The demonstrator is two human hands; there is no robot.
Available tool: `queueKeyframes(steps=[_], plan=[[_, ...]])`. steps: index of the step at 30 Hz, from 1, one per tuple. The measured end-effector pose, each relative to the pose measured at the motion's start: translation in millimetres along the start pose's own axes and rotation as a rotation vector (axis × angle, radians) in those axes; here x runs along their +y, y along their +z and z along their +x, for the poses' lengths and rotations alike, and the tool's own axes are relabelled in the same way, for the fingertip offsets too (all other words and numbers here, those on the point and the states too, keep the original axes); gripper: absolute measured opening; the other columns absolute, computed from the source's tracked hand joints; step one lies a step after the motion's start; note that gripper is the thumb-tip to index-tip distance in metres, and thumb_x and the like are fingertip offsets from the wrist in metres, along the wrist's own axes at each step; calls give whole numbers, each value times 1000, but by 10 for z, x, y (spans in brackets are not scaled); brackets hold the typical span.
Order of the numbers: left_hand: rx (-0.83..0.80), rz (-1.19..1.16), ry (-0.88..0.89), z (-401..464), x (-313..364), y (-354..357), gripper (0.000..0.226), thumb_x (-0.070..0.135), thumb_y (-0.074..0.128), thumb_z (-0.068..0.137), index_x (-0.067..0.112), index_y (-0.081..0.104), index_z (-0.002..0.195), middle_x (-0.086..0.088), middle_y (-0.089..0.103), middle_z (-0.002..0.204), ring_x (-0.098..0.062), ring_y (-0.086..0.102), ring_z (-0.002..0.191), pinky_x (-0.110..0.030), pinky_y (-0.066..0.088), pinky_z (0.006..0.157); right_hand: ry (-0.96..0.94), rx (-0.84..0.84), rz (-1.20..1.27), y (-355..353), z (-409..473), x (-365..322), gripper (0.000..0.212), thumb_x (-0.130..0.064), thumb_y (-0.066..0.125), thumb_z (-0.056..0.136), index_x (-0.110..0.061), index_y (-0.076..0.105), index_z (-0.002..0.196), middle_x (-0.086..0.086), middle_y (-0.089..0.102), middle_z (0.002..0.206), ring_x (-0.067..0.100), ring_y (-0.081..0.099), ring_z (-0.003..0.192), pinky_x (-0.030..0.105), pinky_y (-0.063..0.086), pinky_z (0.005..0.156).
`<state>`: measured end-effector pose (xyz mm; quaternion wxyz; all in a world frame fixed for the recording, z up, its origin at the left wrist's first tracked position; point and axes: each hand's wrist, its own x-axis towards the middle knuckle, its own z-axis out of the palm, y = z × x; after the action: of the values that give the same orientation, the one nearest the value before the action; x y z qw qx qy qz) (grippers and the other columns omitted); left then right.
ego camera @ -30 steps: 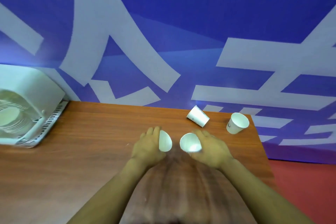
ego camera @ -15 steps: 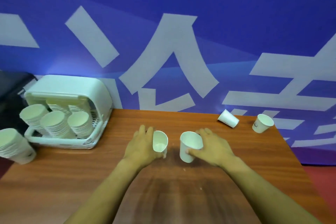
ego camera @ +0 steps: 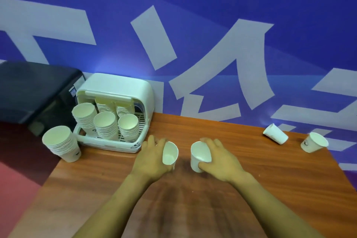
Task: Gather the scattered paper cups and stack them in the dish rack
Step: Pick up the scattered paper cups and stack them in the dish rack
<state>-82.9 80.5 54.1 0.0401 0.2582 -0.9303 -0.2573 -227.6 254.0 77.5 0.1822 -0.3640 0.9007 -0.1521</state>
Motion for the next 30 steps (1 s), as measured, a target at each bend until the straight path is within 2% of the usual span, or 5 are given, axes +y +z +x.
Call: queueKeyframes(steps=[4,10,19,24,30], plan=[[65,28,-21,-19,-84,-71,70,53,72,69,31,42,129,4,36,122,-20,42,112,-30,45,89,-14,-14,3,31,213,-55,74,-40,65,74,-39,27,138,-12,38,128,20,55,108,29,44,76],[210,54,-86,75,-433,-588,82,48,80,64,27,42,133,0,38,125,-23,45,112,-34,46,88,1,-54,-28,117,423,-287,74,-42,66,74,-39,27,137,-10,40,130,21,55,109,35,50,82],[351,48,-70,368,-898,-1110,83,45,83,63,24,44,134,-7,40,122,-29,43,114,-39,45,85,36,8,-16,116,600,-800,74,-41,66,77,-37,26,140,-11,40,135,17,51,116,32,46,85],[316,29,-77,511,-1088,-1169,86,45,82,66,25,39,137,-7,36,127,-30,42,116,-39,43,92,57,22,-6,185,666,-962,75,-42,67,76,-37,27,139,-11,41,133,17,52,113,32,48,84],[232,61,-38,654,-1227,-1015,84,47,80,66,29,40,138,-3,40,130,-27,44,117,-37,43,90,93,43,5,230,702,-1041,77,-43,68,76,-39,25,140,-12,41,131,16,53,112,33,49,85]])
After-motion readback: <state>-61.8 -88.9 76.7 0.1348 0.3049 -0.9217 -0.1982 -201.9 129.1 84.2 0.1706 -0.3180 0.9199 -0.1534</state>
